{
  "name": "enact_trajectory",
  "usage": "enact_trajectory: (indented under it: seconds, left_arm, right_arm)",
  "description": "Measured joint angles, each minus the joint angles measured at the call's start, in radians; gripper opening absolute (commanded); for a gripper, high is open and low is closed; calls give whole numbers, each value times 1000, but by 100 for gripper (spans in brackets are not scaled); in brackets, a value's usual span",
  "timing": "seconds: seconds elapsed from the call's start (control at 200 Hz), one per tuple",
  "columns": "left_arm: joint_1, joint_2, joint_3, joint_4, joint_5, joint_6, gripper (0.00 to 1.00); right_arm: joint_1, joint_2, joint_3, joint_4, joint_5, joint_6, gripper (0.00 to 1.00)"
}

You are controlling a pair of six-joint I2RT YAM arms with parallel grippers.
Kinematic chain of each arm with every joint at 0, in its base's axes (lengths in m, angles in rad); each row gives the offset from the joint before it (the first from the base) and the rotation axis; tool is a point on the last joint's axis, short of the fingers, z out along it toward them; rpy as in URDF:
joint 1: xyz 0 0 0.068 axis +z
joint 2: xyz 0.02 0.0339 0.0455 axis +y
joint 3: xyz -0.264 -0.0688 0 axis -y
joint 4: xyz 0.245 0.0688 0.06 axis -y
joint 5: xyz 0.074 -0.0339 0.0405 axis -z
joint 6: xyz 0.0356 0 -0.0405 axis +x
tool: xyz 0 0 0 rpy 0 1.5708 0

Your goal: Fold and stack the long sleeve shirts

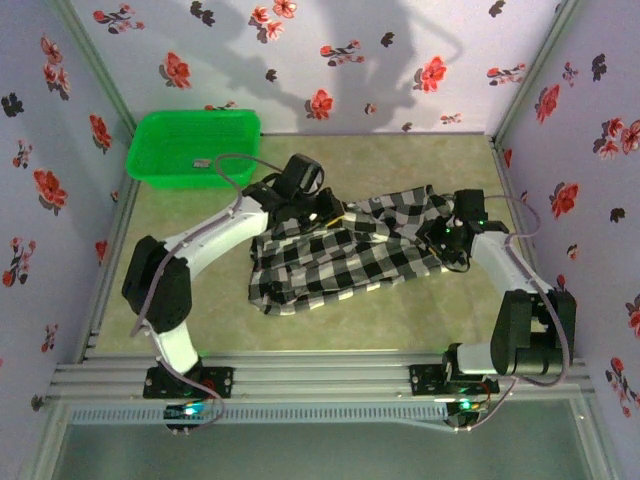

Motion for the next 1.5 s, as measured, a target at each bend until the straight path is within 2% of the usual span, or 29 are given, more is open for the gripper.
enact_trajectory:
  seconds: [0.35,0.59,0.63,0.7,0.815,0.87,0.965,1.065,1.19,1.365,1.5]
  left_arm:
    - [113,76,24,96,-26,-65,13]
    - [122,219,111,144,-6,-110,24]
    - [126,229,112,145,-5,-116,30]
    - [136,237,112,143,1,-125,48]
    - [176,235,114,138,-2,-141,69]
    - [209,228,114,116,-15,-127,76]
    - [262,201,115,56,-48,-106,79]
    - [301,193,203,-67,-85,-27,80]
    - [286,209,416,-230,-85,172,80]
    - [160,351,813,-521,-70,547,77]
    - [50,501,981,-727,-92,758,73]
  right_arm:
    - [3,59,-10,62,-46,10,42]
    - [29,211,34,105,-65,15,43]
    - [33,244,57,111,-67,19,43]
    - [37,303,111,121,-69,25,43]
    - [46,374,213,121,-66,27,44]
    - [47,390,252,120,-61,29,47]
    - [48,391,280,119,-55,33,50]
    - [49,387,284,105,-52,34,53]
    - [53,364,284,58,-45,24,55]
    - [54,297,274,14,-38,10,60]
    - [54,255,243,2,-36,9,61]
